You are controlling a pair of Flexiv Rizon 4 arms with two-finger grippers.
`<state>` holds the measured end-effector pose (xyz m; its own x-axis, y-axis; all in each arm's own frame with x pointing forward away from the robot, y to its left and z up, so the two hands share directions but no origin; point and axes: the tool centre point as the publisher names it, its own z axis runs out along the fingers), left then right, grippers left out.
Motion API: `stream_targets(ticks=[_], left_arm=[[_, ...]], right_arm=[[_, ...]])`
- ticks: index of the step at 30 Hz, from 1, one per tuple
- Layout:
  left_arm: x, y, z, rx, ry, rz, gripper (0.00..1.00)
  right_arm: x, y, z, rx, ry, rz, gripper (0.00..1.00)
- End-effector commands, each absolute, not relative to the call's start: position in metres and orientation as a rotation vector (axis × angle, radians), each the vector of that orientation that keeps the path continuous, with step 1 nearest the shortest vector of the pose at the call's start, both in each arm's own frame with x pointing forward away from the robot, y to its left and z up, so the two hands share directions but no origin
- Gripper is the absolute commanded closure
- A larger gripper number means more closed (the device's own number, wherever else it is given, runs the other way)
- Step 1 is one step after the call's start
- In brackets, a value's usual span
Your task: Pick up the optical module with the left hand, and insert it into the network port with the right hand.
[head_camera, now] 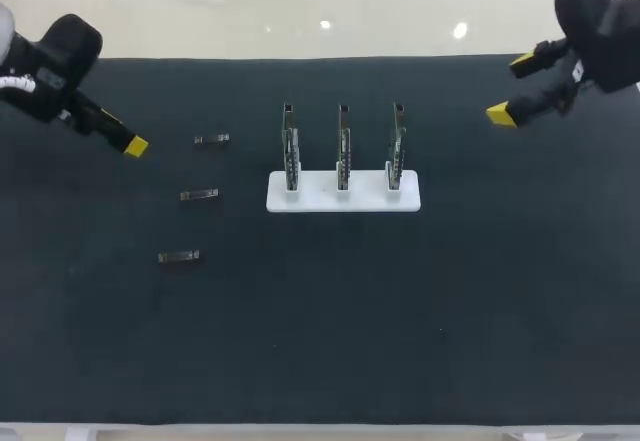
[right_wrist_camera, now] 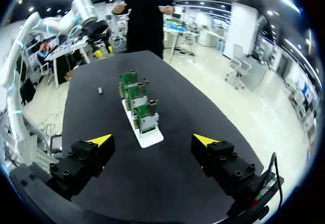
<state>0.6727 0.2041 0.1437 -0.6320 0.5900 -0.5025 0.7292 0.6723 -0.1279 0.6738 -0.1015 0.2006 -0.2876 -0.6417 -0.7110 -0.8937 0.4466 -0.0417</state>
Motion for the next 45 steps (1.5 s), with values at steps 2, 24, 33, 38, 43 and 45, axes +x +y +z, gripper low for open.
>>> stream_targets(ticks=[2,24,33,38,43,45], left_arm=[[0.674,0.204,0.144,1.031,2.466,-0.448,0.0],[0.669,0.204,0.142,1.064,2.46,-0.453,0.0],[0.64,0.199,0.114,1.4,2.432,-0.353,0.0],[0.637,0.191,0.09,1.529,2.416,-0.248,0.0],[0.641,0.184,0.067,1.664,2.401,-0.097,0.0],[0.642,0.184,0.062,1.715,2.406,-0.066,0.0]], right_arm=[[0.673,-0.082,0.21,-1.635,1.927,0.551,0.0],[0.673,-0.059,0.215,-1.684,1.937,0.53,0.0],[0.673,-0.059,0.215,-1.684,1.937,0.53,0.0],[0.673,-0.059,0.215,-1.684,1.937,0.53,0.0],[0.673,-0.059,0.215,-1.684,1.937,0.53,0.0],[0.673,-0.059,0.215,-1.684,1.937,0.53,0.0]])
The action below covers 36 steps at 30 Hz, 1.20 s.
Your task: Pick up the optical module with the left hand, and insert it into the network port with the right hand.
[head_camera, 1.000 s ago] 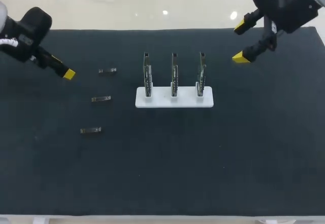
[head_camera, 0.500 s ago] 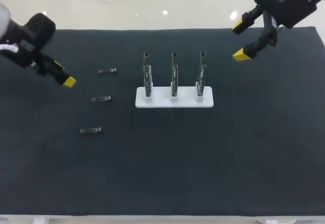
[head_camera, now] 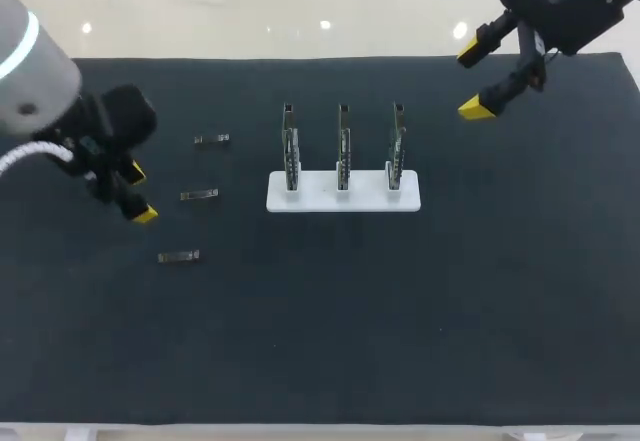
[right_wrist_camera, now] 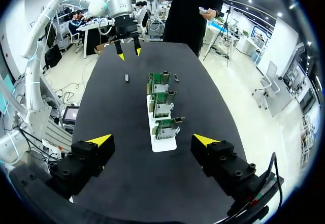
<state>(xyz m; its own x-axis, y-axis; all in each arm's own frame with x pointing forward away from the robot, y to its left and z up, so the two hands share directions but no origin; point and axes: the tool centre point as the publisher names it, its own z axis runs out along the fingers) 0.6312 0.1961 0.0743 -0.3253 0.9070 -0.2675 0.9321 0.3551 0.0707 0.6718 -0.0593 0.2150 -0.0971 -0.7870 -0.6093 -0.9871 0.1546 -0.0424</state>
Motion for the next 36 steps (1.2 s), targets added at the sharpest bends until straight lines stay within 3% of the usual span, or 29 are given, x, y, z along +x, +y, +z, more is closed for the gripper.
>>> stream_targets(ticks=[1,36], left_arm=[[0.643,0.182,0.058,1.739,2.404,-0.05,0.0],[0.611,0.193,0.01,2.003,2.307,-0.018,0.0]], right_arm=[[0.673,-0.059,0.215,-1.684,1.937,0.53,0.0],[0.673,-0.059,0.215,-1.684,1.937,0.53,0.0]])
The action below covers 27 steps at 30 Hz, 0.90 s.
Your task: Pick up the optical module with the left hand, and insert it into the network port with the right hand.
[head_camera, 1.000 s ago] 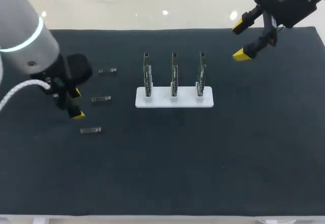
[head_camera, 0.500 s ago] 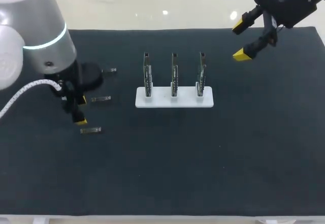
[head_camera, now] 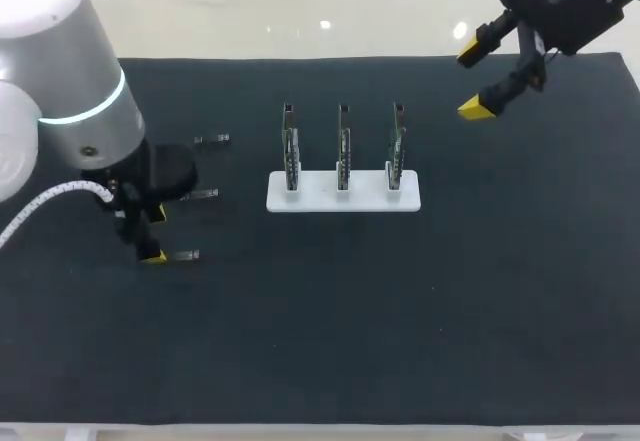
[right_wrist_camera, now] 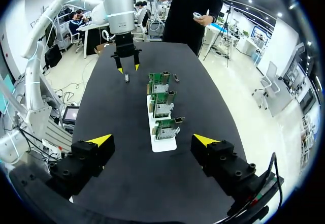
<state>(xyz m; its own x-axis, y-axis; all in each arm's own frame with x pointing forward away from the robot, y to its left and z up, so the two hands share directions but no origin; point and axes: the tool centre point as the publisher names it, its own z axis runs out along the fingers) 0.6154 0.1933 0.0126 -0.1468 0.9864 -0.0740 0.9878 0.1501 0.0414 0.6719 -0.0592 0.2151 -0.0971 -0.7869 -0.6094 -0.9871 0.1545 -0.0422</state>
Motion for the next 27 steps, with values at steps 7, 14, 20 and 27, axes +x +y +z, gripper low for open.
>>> stream_targets(ticks=[7,14,20,27], left_arm=[[0.609,0.19,0.002,2.007,2.301,-0.006,0.0],[0.608,0.189,-0.002,2.011,2.3,-0.003,0.0],[0.609,0.191,-0.004,2.026,2.293,-0.014,0.0],[0.61,0.192,-0.01,2.032,2.3,-0.017,0.0]], right_arm=[[0.673,-0.059,0.215,-1.684,1.937,0.53,0.0],[0.673,-0.059,0.215,-1.684,1.937,0.53,0.0],[0.673,-0.059,0.215,-1.684,1.937,0.53,0.0],[0.673,-0.059,0.215,-1.684,1.937,0.53,0.0]])
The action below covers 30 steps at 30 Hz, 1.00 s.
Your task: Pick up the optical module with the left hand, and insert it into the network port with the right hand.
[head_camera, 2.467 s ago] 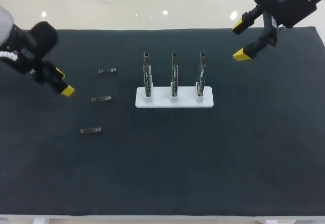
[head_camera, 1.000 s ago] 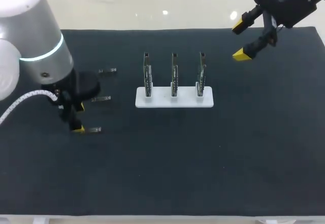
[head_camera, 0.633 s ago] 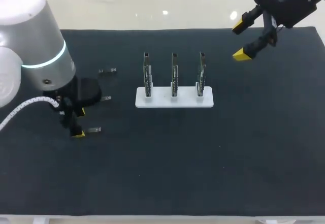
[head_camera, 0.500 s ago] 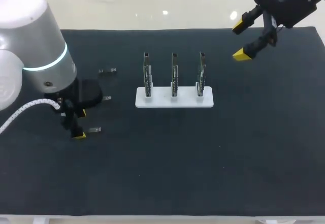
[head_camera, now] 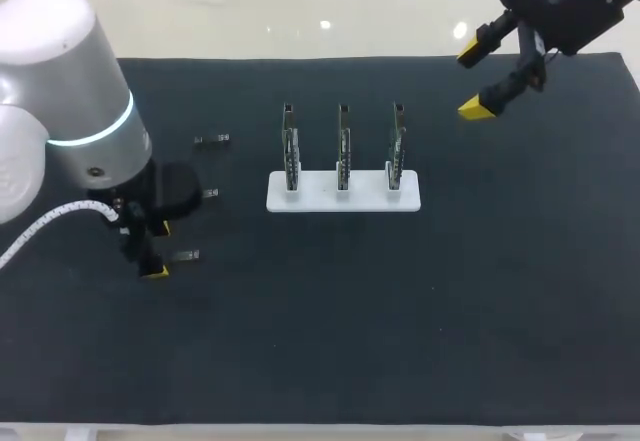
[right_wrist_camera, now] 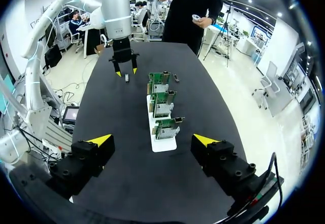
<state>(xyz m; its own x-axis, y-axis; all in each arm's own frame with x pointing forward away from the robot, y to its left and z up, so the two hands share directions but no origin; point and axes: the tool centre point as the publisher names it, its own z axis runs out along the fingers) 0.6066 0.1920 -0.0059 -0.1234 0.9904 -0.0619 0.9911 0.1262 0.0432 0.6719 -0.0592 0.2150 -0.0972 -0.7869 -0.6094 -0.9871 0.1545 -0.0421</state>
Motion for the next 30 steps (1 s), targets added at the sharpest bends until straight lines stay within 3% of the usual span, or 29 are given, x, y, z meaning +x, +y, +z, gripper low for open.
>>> stream_targets(ticks=[1,6,8,9,10,12,13,30], left_arm=[[0.61,0.192,-0.01,2.032,2.302,-0.018,0.0],[0.61,0.19,-0.013,2.027,2.31,-0.019,0.0],[0.61,0.189,-0.014,2.026,2.312,-0.02,0.09],[0.609,0.189,-0.015,2.025,2.313,-0.02,0.21],[0.609,0.188,-0.015,2.024,2.314,-0.02,0.46],[0.608,0.188,-0.016,2.024,2.316,-0.02,0.76],[0.608,0.188,-0.016,2.023,2.318,-0.019,1.0],[0.626,0.189,0.035,1.848,2.28,-0.288,1.0]], right_arm=[[0.673,-0.059,0.215,-1.684,1.937,0.53,0.0],[0.673,-0.059,0.215,-1.684,1.937,0.53,0.0],[0.673,-0.059,0.215,-1.684,1.937,0.53,0.0],[0.673,-0.059,0.215,-1.684,1.937,0.53,0.0],[0.673,-0.059,0.215,-1.684,1.937,0.53,0.0],[0.673,-0.059,0.215,-1.684,1.937,0.53,0.0],[0.673,-0.059,0.215,-1.684,1.937,0.53,0.0],[0.673,-0.059,0.215,-1.684,1.937,0.53,0.0]])
